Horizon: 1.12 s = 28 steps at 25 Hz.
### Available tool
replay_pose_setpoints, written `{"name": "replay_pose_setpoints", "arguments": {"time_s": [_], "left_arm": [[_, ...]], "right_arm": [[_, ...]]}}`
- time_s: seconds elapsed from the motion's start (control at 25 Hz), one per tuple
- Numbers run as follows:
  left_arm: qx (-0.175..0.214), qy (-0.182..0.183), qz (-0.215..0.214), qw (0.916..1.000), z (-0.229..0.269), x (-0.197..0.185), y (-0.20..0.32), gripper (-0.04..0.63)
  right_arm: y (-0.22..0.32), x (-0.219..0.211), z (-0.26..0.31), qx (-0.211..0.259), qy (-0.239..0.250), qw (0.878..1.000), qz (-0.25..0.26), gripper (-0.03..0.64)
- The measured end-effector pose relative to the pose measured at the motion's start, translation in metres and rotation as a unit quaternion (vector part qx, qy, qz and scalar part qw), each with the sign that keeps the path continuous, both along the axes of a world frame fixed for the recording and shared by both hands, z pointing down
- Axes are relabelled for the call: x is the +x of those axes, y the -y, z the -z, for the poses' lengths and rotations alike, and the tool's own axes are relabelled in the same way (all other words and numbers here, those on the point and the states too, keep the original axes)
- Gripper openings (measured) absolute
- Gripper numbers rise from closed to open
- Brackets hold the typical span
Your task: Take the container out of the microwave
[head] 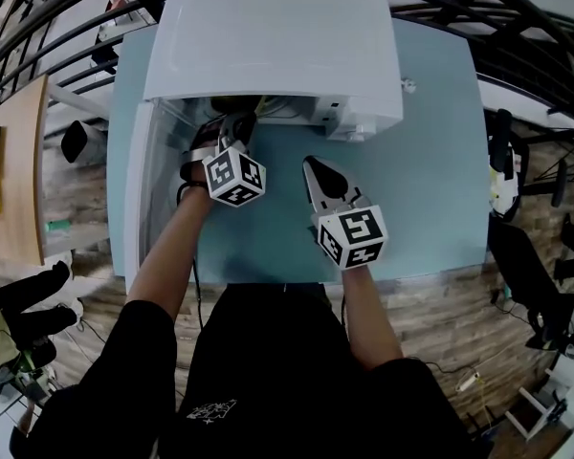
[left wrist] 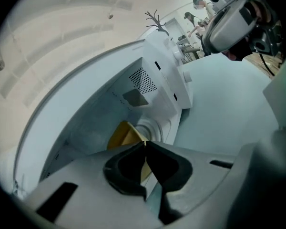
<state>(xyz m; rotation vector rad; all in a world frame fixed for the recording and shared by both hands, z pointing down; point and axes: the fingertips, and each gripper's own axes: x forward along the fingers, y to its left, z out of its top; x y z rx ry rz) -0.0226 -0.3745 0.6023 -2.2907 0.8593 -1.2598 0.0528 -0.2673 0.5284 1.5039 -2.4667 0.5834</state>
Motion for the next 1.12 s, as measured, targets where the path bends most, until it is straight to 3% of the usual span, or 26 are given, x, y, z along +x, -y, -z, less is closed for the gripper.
{"name": "replay_pose_setpoints", "arguments": {"time_s": [0.44, 1.12], "left_arm": [[0.022, 0.006, -0.002, 0.9997, 0.014, -0.001, -0.026, 0.017], [0.021, 0.006, 0.005, 0.9997, 0.019, 0.0, -0.081, 0.017]], "right_arm": [[-0.018, -0.002, 0.009, 0.008, -0.003, 1.0, 0.013, 0.006], [-0.055, 0.002, 0.018, 0.014, -0.009, 0.999, 0.029, 0.006]]}}
